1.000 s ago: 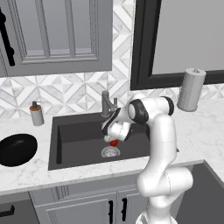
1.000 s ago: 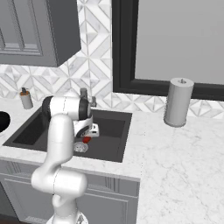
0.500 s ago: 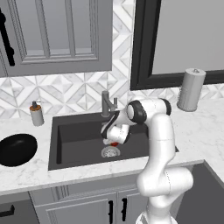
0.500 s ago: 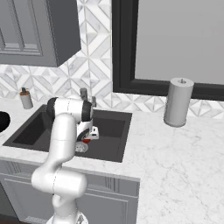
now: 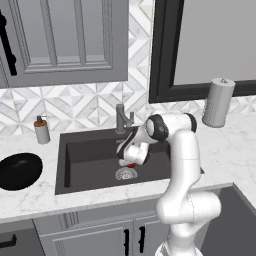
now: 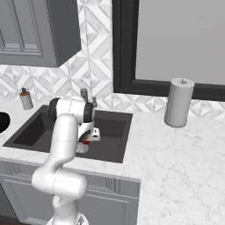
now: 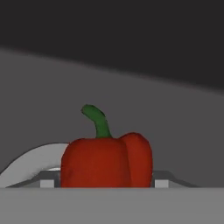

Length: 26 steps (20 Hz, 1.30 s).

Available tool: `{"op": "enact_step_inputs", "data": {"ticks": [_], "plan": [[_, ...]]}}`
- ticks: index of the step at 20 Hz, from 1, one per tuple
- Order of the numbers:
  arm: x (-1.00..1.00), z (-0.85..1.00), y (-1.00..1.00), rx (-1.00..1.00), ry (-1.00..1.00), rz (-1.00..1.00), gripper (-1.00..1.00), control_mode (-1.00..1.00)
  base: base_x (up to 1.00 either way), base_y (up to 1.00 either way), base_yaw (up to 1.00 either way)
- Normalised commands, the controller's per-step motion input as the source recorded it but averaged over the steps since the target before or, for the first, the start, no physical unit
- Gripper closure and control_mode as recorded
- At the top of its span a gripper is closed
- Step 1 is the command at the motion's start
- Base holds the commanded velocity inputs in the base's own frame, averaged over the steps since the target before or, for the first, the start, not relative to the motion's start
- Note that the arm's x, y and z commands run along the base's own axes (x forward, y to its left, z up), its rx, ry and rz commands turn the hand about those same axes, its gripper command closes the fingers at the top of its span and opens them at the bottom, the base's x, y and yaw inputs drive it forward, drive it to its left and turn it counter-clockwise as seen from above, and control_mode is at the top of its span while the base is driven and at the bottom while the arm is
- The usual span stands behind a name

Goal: Pick the bell pepper from the sink and place it in the bowl. Then pick the bowl and place it in the microwave. Then close the microwave door and press the start button.

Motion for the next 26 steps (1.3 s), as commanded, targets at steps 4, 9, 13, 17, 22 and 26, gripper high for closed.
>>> {"op": "enact_step_inputs", "data": {"ticks": [4, 9, 13, 17, 22, 26], "plan": [[-0.62, 0.81, -0.25, 0.01, -0.08, -0.05, 1.00, -1.00, 0.00, 0.00, 0.00], [-0.36, 1.00, -0.46, 0.06, -0.32, -0.02, 1.00, -1.00, 0.00, 0.00, 0.00], [-0.39, 1.00, -0.78, 0.10, -0.25, -0.03, 1.00, -1.00, 0.00, 0.00, 0.00], [-0.41, 0.79, -0.98, 0.12, -0.08, -0.08, 1.00, -1.00, 0.00, 0.00, 0.00], [-0.50, 0.84, -0.79, 0.10, -0.12, -0.05, 1.00, -1.00, 0.00, 0.00, 0.00], [-0.64, 1.00, -0.28, 0.10, -0.29, 0.00, 1.00, -1.00, 0.00, 0.00, 0.00]]}}
